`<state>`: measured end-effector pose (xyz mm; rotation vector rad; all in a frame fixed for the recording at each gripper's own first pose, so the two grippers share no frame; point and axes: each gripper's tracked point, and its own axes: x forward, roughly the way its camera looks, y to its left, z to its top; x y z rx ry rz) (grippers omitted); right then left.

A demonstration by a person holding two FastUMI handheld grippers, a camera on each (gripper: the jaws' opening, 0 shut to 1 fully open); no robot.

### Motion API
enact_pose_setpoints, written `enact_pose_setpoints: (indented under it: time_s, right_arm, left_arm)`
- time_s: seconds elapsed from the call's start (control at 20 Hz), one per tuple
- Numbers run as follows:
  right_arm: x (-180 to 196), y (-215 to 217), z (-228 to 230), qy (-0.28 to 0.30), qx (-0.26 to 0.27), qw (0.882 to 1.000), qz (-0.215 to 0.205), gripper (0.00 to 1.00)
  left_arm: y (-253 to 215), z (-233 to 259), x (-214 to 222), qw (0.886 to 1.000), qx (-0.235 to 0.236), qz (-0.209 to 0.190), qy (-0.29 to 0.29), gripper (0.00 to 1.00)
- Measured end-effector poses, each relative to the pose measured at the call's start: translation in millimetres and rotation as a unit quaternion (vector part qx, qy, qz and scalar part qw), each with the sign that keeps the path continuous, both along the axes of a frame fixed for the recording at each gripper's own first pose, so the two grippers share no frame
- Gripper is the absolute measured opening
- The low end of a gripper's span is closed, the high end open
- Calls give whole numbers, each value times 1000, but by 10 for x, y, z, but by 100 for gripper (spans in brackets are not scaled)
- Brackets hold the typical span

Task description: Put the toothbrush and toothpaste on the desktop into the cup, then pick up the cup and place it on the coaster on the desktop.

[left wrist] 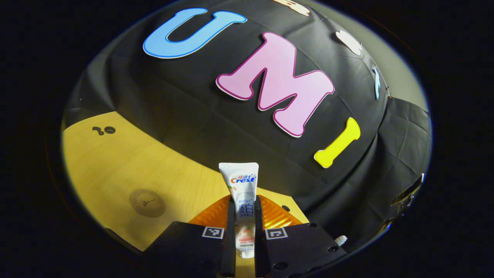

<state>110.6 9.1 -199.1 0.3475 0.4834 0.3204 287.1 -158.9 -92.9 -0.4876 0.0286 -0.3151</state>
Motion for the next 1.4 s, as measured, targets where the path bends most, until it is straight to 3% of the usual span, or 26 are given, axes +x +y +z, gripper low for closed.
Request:
enact_pose_setpoints:
  time_s: [0.4, 0.55, 0.8, 1.15, 1.25, 1.35, 1.4]
  right_arm:
    - [183, -286, -115, 0, 5, 1000, -6, 10]
    - [274, -362, -79, -3, 19, 1000, -12, 10]
    - [448, -470, -40, -6, 35, 999, -23, 10]
    - [768, -528, 138, -28, 58, 997, -40, 10]
    - [901, -570, 226, -41, 66, 996, -48, 10]
    - [1040, -612, 330, -57, 70, 994, -56, 10]
    - [1124, -621, 392, -64, 74, 993, -60, 10]
  left_arm:
    - [-272, -122, 656, 997, 59, 32, -38, 24]
    - [-367, -264, 783, 994, 97, 34, -34, 24]
    - [-413, -602, 861, 992, 122, 36, -6, 24]
    - [-491, -820, 786, 994, 108, 14, 16, 30]
    - [-491, -805, 748, 996, 90, 6, 18, 38]
    - [-468, -798, 720, 997, 78, 1, 23, 36]
    - [-454, -796, 701, 997, 75, 3, 26, 29]
